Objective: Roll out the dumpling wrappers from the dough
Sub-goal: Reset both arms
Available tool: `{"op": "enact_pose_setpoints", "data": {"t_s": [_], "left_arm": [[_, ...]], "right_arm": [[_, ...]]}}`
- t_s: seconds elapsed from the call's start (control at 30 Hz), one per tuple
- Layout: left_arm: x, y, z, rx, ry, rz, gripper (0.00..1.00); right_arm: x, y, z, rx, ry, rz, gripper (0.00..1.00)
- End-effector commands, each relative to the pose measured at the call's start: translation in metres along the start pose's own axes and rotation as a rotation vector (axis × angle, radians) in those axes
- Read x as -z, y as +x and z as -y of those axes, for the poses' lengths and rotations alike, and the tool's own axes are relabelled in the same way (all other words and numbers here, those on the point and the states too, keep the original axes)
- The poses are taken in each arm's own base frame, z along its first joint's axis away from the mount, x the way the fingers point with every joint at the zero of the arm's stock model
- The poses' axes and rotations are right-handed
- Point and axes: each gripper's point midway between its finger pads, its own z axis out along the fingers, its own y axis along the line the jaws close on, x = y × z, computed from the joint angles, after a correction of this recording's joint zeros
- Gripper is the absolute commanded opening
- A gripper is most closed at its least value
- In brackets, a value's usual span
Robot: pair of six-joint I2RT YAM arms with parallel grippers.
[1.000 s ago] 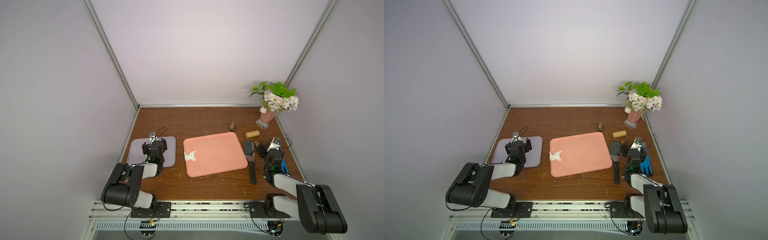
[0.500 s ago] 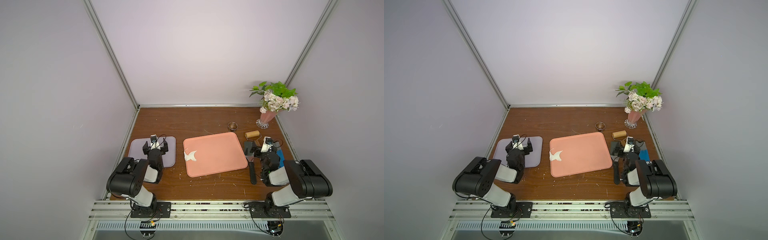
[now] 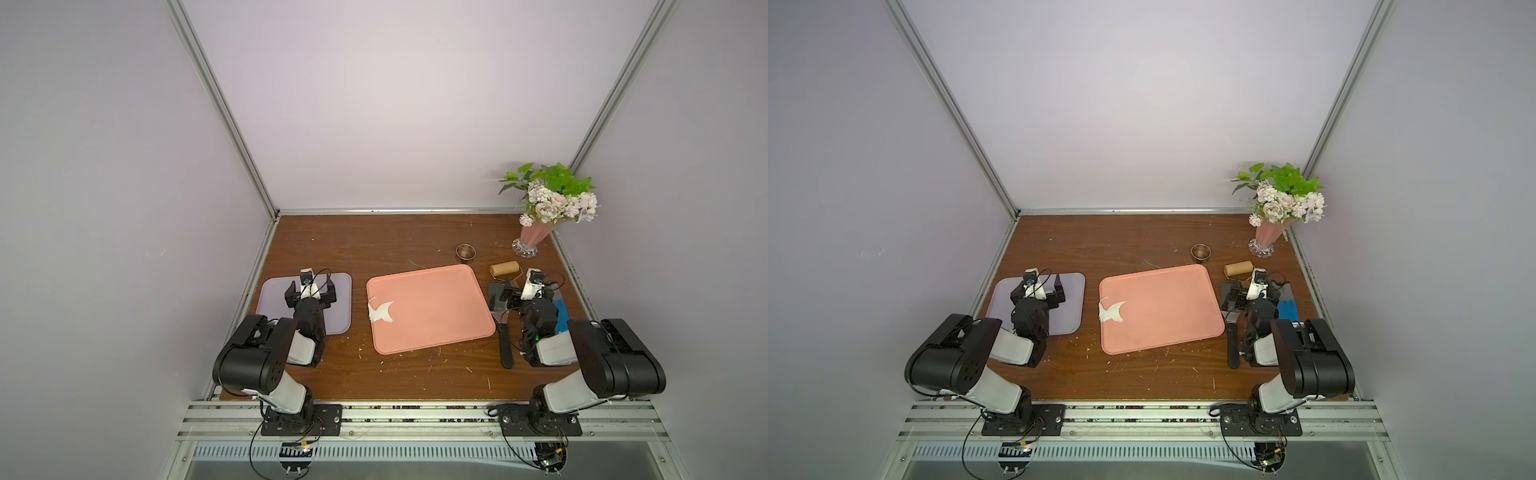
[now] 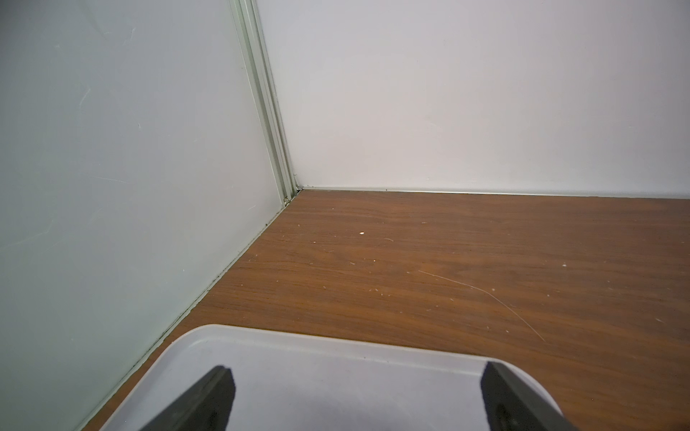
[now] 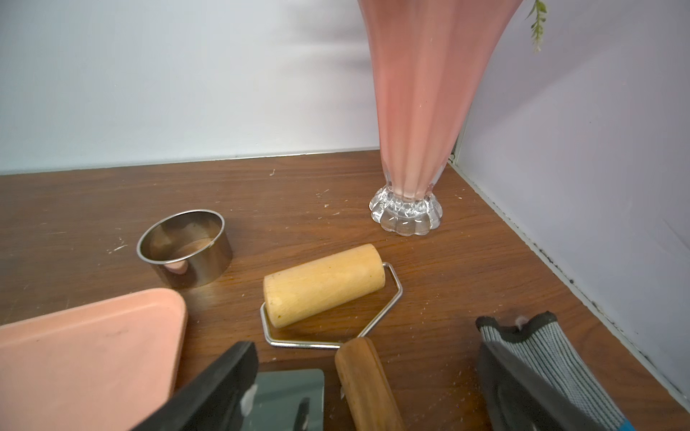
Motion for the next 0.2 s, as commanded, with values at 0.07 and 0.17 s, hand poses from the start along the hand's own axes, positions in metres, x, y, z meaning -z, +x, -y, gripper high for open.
{"op": "enact_pose_setpoints", "data": {"t_s": [0.07,0.17], "left_arm": [[-0.0005,-0.0097,-0.007,0.015,-0.023,0.038,1.0],[0.0002,-0.0104,-0.009,0.018,-0.034,0.042,1.0]], "right_arm": [[-0.004,-0.0154,0.0002,0.003,0.014,0.041,1.0],[0.0002,-0.0173,-0.0028,0.011,-0.009,0.058,1.0]]}}
